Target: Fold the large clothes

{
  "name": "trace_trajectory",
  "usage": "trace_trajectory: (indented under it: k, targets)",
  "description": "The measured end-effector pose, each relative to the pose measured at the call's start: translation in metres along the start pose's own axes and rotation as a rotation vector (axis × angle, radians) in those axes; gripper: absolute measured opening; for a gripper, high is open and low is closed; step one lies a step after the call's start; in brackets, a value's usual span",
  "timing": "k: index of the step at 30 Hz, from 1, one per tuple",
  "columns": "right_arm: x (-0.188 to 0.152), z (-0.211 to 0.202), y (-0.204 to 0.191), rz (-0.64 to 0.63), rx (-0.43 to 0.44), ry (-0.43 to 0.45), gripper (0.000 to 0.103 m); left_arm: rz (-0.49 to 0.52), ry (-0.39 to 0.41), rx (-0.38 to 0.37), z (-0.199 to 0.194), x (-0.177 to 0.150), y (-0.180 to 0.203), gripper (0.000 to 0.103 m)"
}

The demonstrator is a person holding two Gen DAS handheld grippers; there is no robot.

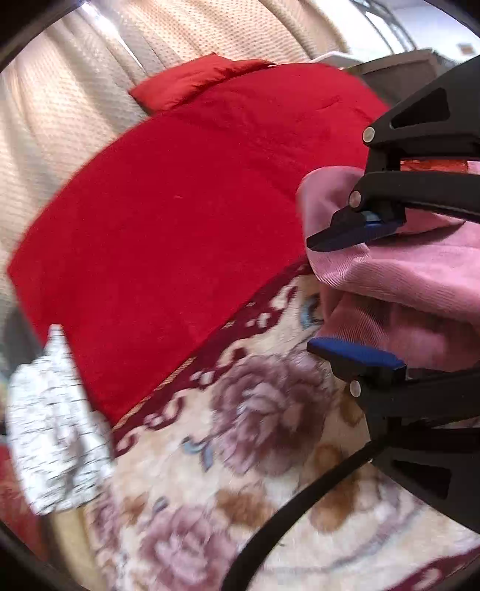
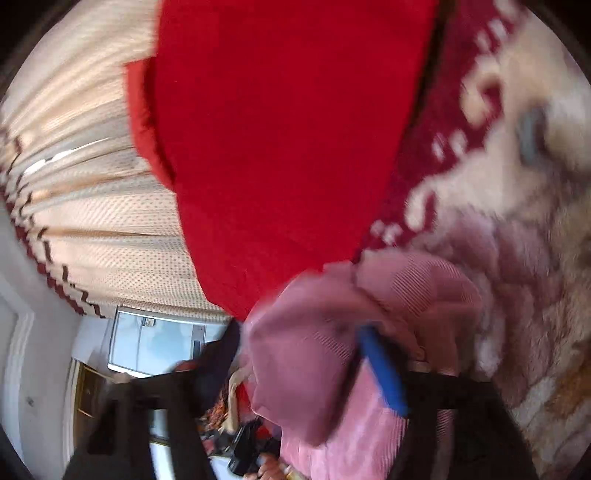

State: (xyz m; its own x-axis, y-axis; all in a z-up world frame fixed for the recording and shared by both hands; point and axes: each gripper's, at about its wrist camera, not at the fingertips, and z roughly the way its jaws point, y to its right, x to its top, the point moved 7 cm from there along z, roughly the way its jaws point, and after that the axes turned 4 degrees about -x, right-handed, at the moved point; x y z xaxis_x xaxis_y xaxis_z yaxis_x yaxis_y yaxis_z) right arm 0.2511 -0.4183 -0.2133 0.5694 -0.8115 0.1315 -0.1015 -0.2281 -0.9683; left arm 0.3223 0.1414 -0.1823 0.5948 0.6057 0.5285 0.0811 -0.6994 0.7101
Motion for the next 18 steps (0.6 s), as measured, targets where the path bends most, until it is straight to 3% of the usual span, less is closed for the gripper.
trace_trajectory:
  k: [3, 7, 9, 13, 16, 18]
  targets:
    - [-0.002, -0.015, -0.033, -0.187, -0.029, 0.094, 0.078, 0.078, 0.022, 0.066, -0.014, -0.019, 0.022, 0.06]
    - [-0.046, 0.013, -0.067, -0.428, -0.132, -0.087, 0.067, 0.186, -0.038, 0.195, -0.01, -0.052, 0.038, 0.06]
    - [-0.082, 0.033, -0.071, -0.526, -0.177, -0.238, 0.048, 0.201, -0.052, 0.244, -0.007, -0.06, 0.034, 0.06]
    - [-0.142, 0.065, -0.069, -0.689, -0.257, -0.478, 0.045, 0.217, -0.064, 0.367, 0.006, -0.066, 0.008, 0.06]
    - [-0.149, 0.096, -0.053, -0.727, -0.377, -0.506, 0.041, 0.224, -0.072, 0.432, 0.013, -0.065, -0.005, 0.064]
    - [-0.127, 0.12, -0.046, -0.701, -0.461, -0.452, 0.038, 0.278, -0.056, 0.465, 0.012, -0.067, -0.002, 0.064]
